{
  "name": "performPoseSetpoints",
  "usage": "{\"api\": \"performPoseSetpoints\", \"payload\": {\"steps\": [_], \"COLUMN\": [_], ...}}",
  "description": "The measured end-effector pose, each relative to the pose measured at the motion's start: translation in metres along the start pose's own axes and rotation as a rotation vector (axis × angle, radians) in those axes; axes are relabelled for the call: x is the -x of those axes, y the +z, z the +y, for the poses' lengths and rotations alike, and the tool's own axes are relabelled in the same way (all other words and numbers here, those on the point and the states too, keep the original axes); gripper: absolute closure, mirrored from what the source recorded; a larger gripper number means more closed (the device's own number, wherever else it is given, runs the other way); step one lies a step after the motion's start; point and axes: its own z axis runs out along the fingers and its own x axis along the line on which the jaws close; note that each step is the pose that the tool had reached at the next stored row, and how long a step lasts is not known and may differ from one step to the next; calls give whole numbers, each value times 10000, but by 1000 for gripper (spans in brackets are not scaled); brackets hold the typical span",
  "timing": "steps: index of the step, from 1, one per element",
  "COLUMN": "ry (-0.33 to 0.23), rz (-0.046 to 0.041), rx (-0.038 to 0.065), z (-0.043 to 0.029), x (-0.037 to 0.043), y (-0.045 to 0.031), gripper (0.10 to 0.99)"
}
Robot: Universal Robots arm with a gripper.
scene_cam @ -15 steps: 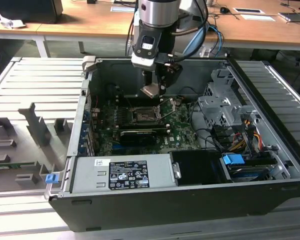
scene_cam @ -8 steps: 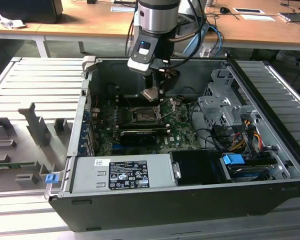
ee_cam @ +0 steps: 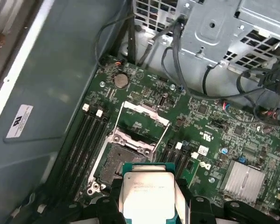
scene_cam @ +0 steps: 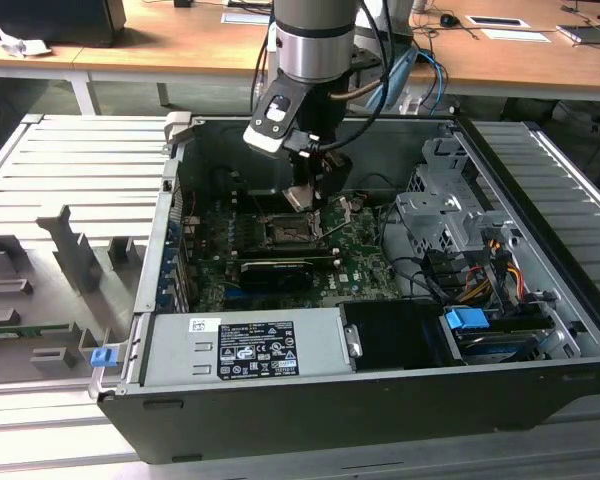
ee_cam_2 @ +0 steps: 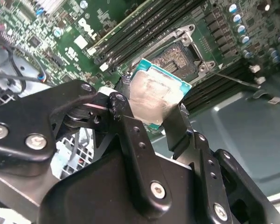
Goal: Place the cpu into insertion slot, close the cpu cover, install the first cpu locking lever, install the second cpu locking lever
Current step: 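Place the cpu into insertion slot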
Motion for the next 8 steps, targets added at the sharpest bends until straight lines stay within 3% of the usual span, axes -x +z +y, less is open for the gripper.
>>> {"api": "performPoseSetpoints", "payload": {"steps": [5,8], "ry": [1538,1982], "rz": [-112,-148], "rx": [-9,-12], "z": [-10,-14], "x": [3,4], "y": [121,158], "gripper": [557,557]}}
